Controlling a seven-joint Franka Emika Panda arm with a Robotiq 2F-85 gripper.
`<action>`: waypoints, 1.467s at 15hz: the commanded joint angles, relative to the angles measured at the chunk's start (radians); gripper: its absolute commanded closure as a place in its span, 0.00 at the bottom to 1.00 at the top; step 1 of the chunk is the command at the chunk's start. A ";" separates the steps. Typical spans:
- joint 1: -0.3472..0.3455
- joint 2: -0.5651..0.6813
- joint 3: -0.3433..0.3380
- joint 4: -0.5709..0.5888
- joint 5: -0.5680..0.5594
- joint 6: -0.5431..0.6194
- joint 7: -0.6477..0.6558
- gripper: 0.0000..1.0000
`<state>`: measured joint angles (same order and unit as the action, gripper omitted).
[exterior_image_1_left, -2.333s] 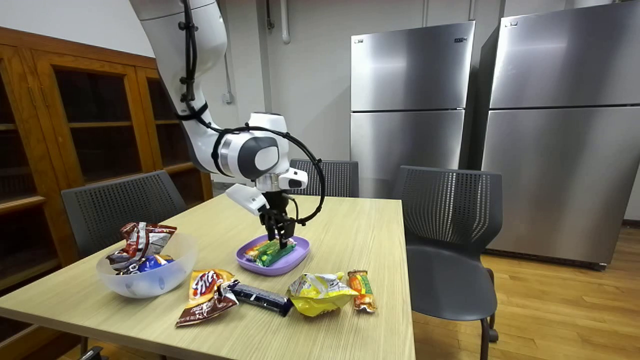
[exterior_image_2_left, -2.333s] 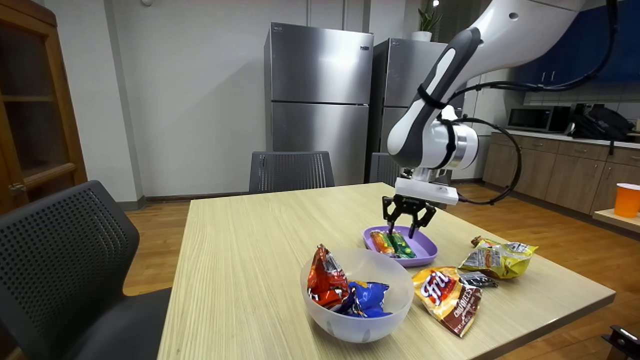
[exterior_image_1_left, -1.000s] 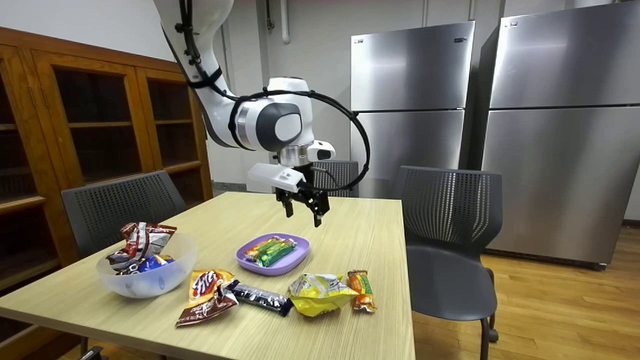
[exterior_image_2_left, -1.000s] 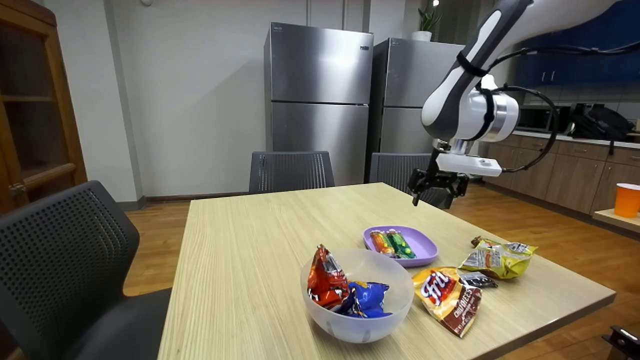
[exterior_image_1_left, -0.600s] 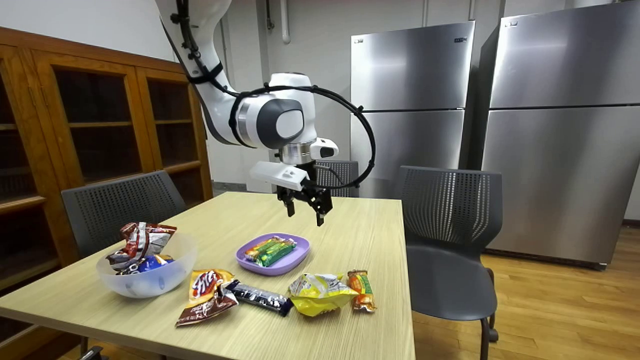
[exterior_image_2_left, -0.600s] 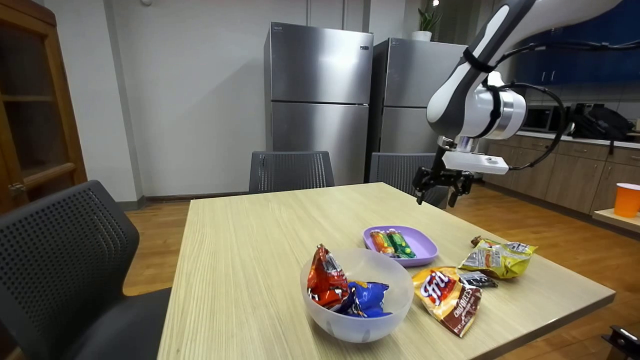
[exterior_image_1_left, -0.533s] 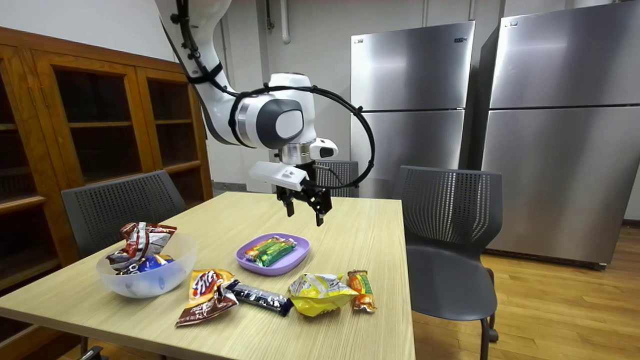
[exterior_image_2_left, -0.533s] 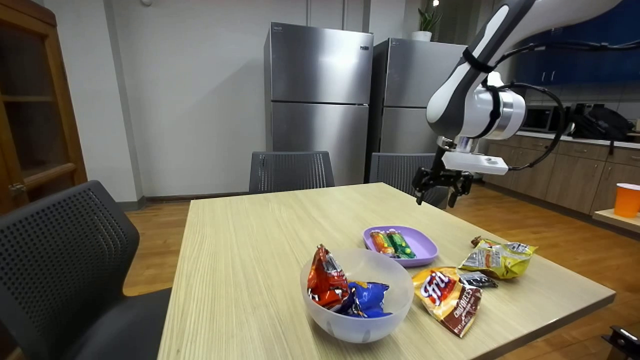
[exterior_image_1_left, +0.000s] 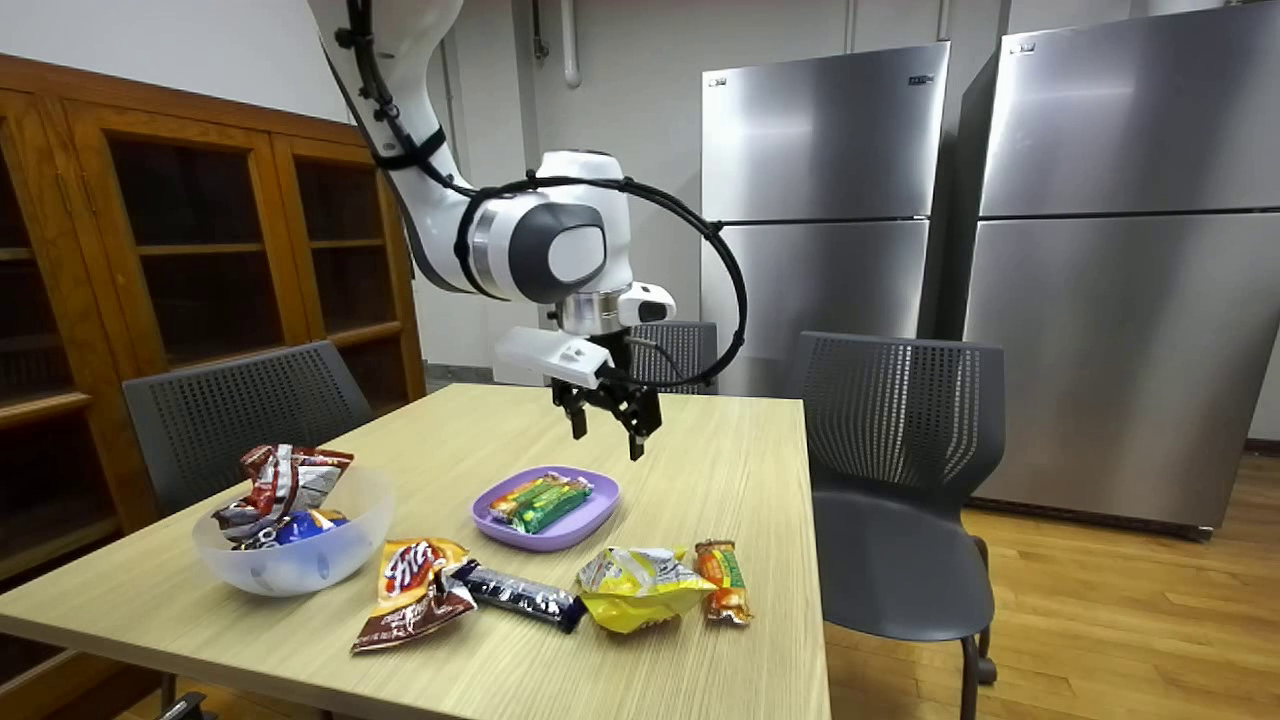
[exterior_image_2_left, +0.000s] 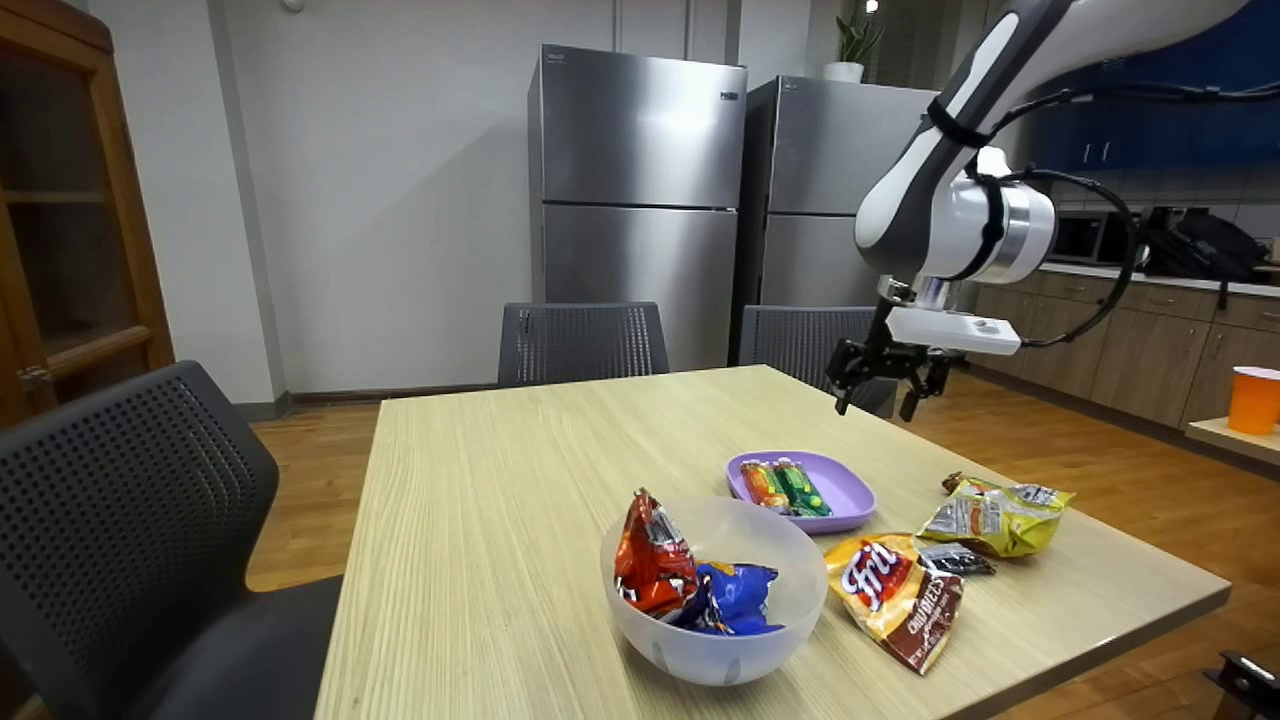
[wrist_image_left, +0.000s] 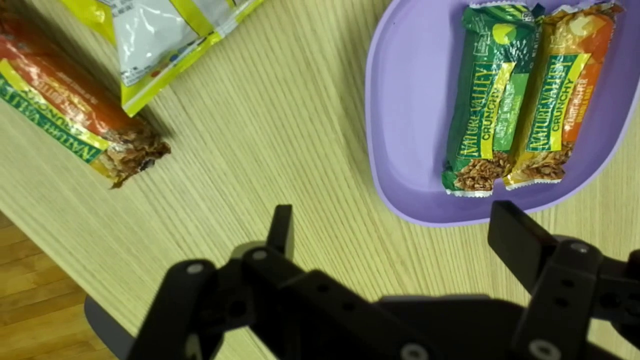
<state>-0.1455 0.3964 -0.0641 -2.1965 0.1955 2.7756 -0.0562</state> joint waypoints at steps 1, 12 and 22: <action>-0.027 -0.052 0.021 -0.063 0.043 0.009 0.018 0.00; -0.028 -0.194 -0.038 -0.256 0.076 0.010 0.091 0.00; -0.067 -0.319 -0.100 -0.405 0.236 0.015 0.118 0.00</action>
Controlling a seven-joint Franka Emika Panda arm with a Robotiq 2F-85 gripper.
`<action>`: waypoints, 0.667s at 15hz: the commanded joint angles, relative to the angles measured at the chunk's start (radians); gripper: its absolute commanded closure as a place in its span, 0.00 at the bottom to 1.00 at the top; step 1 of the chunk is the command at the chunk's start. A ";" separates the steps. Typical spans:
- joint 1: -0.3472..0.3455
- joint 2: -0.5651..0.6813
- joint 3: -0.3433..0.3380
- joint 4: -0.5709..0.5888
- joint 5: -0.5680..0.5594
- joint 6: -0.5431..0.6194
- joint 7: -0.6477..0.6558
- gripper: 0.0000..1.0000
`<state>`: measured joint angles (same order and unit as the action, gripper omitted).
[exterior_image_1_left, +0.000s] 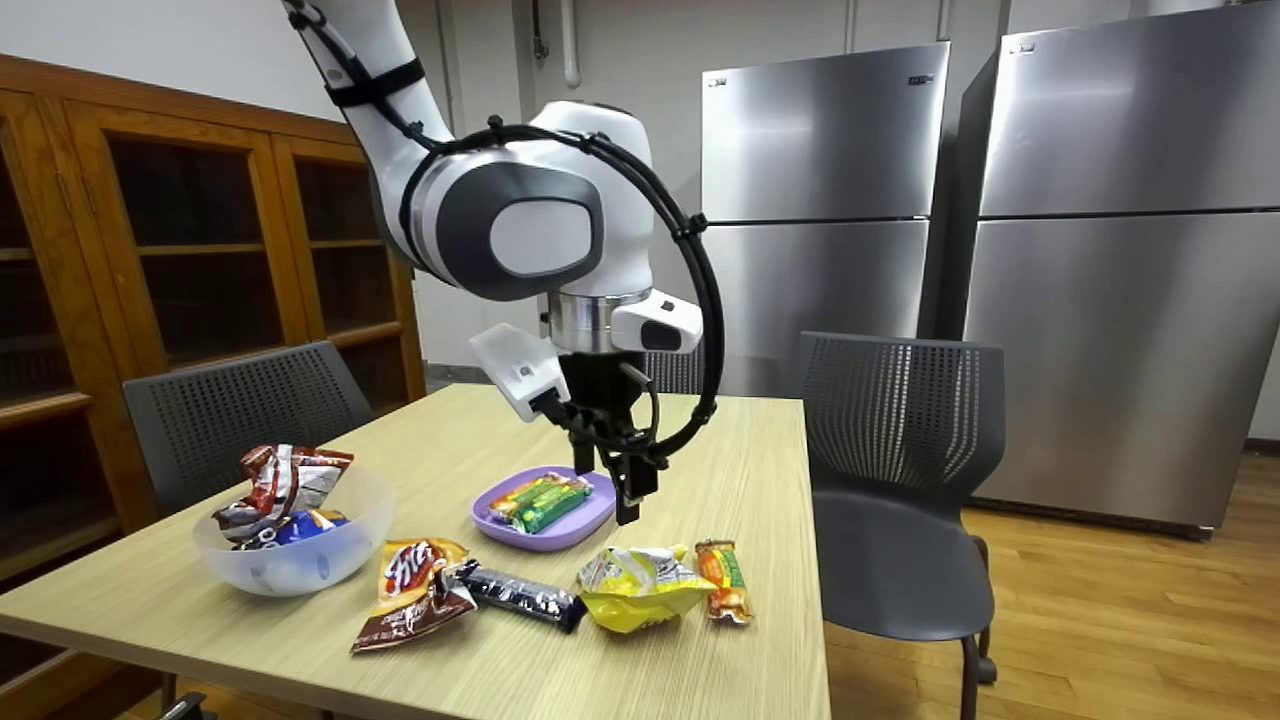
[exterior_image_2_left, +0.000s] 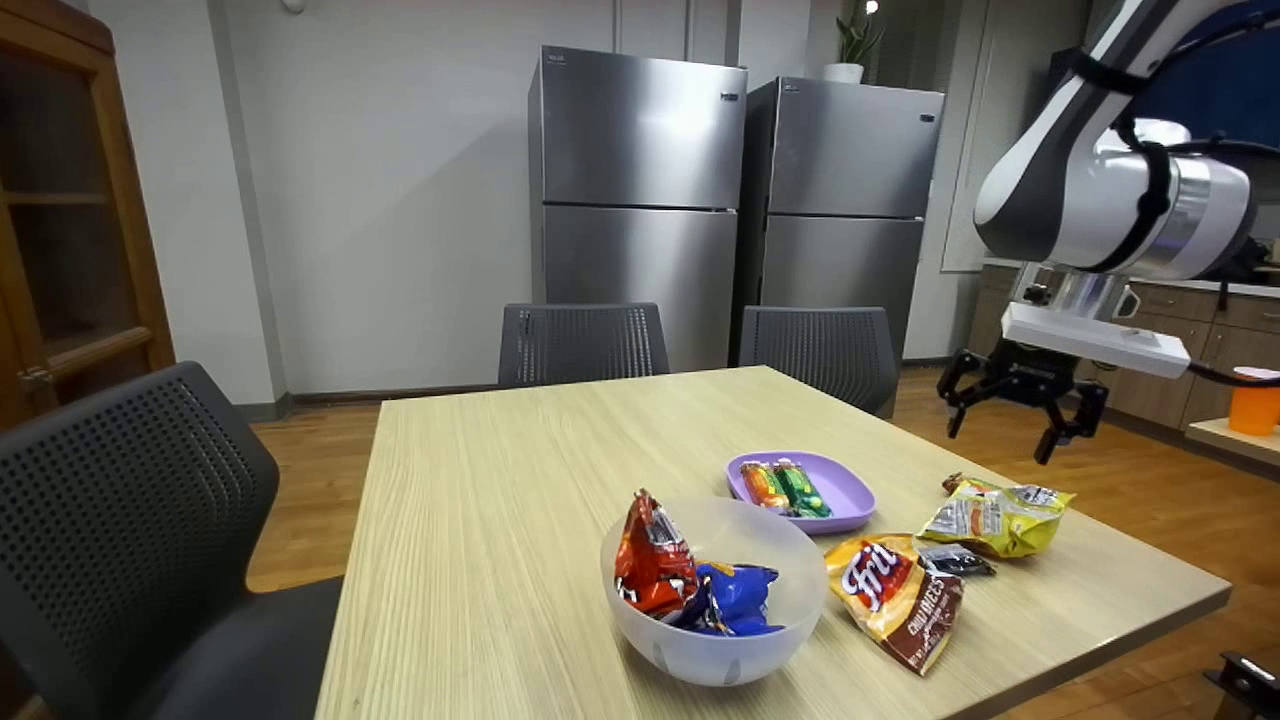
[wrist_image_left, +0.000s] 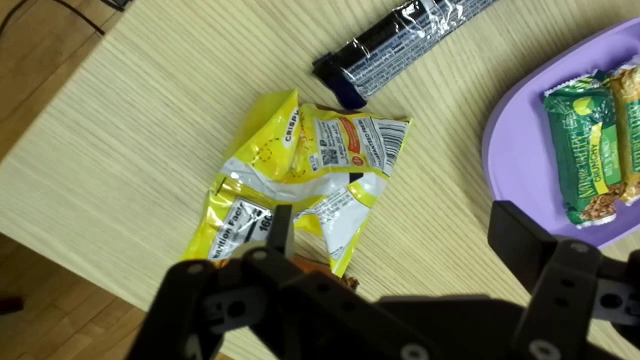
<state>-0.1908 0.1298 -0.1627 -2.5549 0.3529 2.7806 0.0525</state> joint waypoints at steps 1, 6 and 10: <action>-0.024 -0.044 -0.008 -0.048 0.103 0.022 0.018 0.00; -0.019 0.009 -0.037 -0.036 0.161 0.068 0.056 0.00; -0.018 0.066 -0.034 -0.010 0.213 0.087 0.083 0.00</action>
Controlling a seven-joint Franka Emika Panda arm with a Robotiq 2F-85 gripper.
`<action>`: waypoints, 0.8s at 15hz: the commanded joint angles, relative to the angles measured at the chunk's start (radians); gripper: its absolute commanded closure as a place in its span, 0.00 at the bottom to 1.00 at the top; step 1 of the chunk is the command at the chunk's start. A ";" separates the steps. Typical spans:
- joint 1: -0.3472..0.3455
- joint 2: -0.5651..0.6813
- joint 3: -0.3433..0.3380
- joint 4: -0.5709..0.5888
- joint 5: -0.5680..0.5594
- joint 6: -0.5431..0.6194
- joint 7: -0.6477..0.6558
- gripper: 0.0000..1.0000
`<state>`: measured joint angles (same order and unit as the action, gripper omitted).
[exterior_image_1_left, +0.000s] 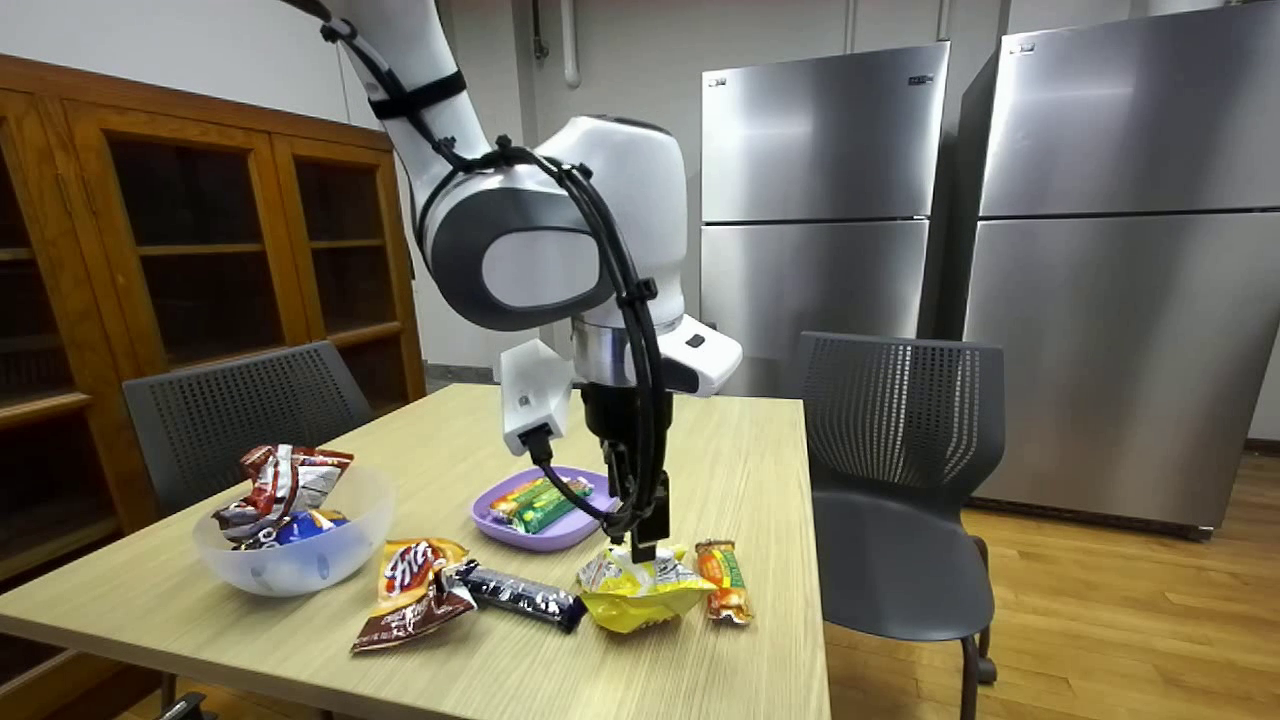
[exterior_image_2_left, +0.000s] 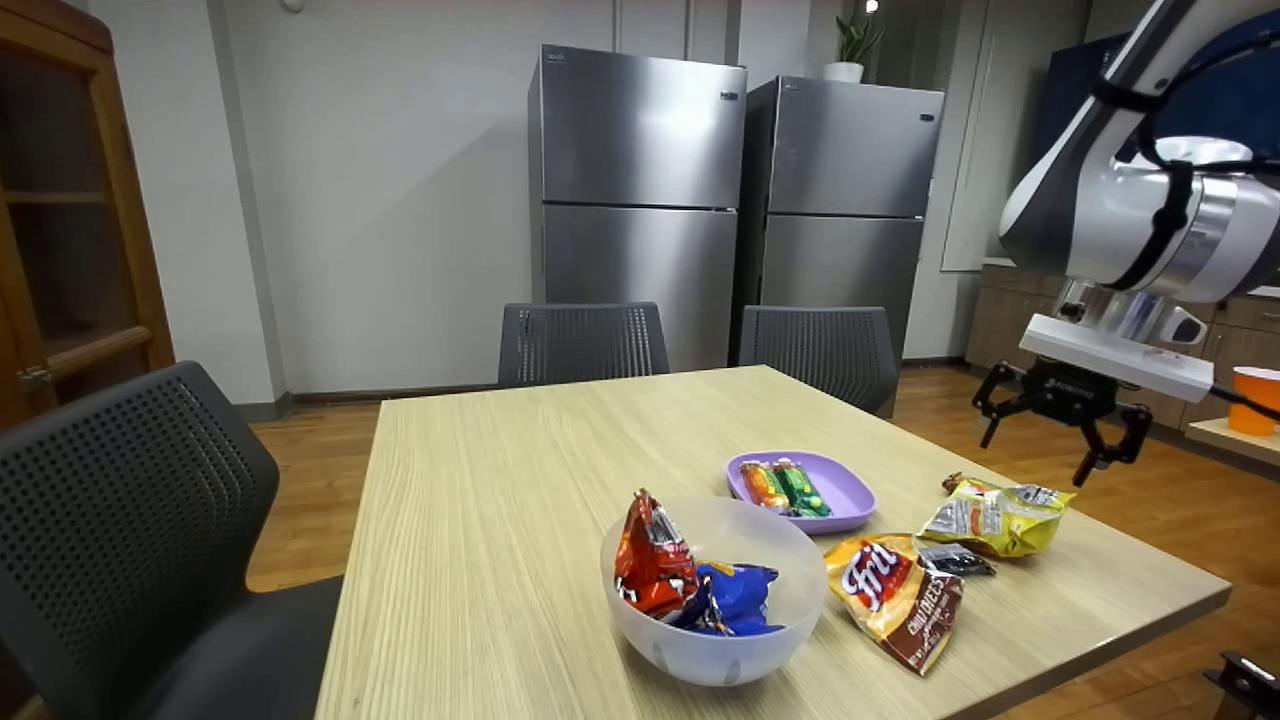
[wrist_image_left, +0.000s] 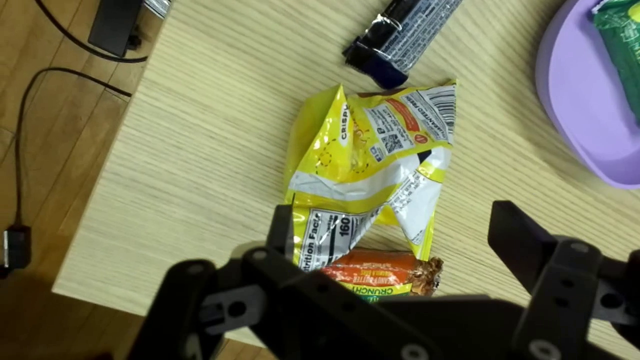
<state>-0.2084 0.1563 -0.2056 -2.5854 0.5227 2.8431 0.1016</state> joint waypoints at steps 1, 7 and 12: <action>0.000 0.053 0.011 0.026 0.057 0.029 0.038 0.00; 0.001 0.139 0.013 0.087 0.109 0.013 0.063 0.00; 0.008 0.182 0.007 0.139 0.094 -0.010 0.087 0.00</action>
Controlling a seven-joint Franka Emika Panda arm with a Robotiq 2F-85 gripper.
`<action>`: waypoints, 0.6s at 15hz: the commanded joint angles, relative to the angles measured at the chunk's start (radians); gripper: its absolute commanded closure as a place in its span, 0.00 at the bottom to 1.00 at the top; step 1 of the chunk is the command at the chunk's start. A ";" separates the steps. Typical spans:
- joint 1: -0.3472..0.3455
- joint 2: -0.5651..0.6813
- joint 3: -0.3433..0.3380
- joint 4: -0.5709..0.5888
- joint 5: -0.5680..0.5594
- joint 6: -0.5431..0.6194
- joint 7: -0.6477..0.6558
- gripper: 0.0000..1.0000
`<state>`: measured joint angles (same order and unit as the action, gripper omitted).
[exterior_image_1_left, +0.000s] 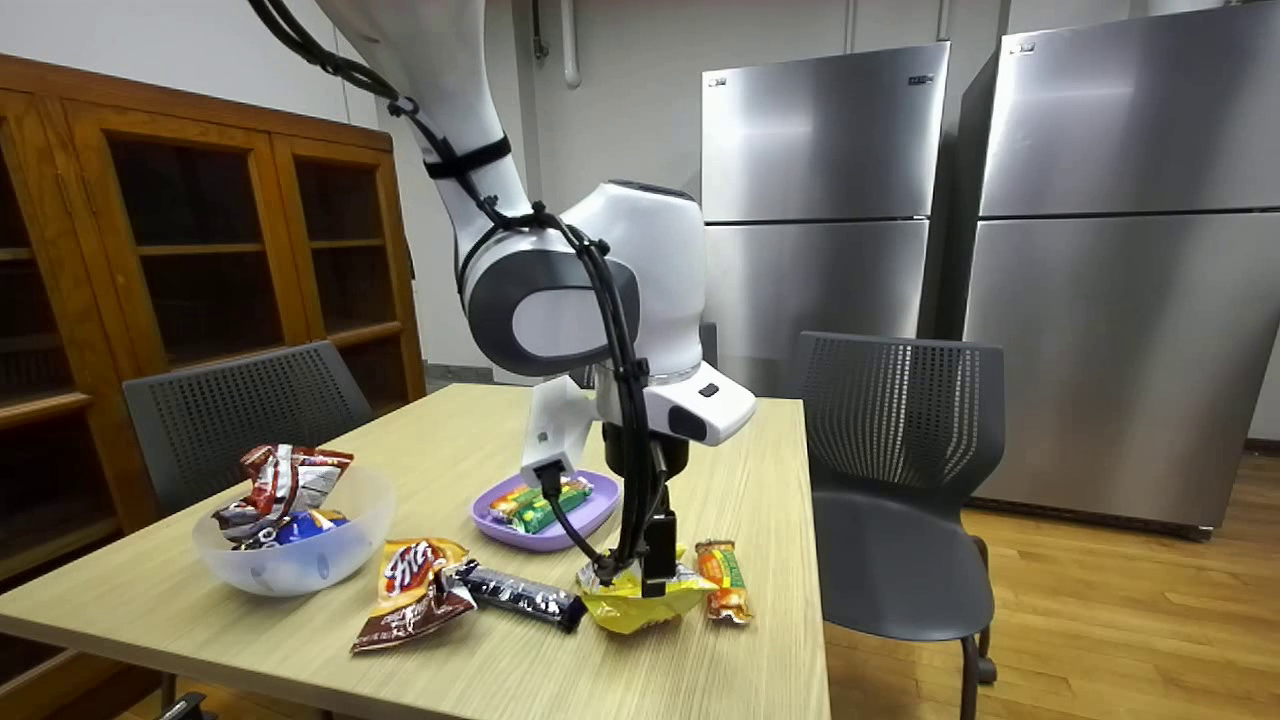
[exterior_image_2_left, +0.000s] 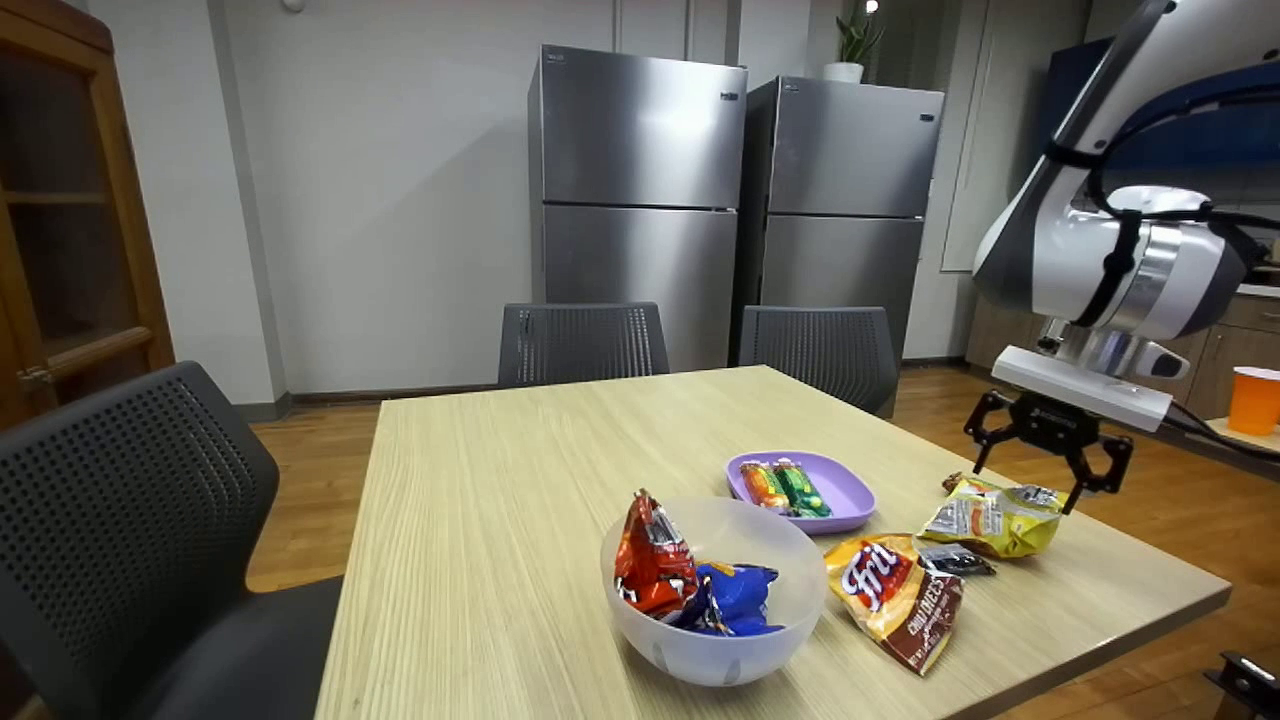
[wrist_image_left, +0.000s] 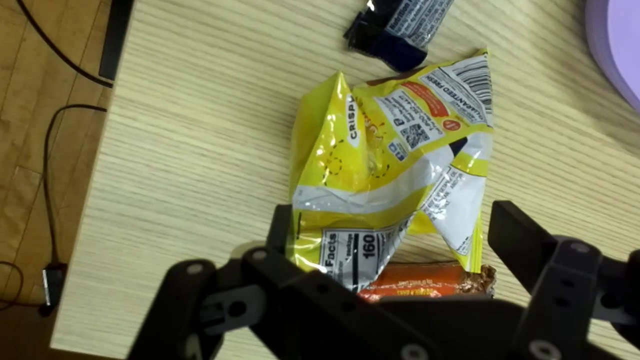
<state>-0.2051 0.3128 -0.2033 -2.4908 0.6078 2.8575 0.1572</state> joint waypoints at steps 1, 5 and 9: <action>0.006 0.031 0.005 0.055 0.008 -0.031 0.034 0.00; 0.015 0.031 0.008 0.078 0.005 -0.044 0.032 0.00; 0.025 0.051 0.021 0.102 0.007 -0.041 0.035 0.00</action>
<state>-0.1880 0.3460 -0.1929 -2.4219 0.6078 2.8430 0.1675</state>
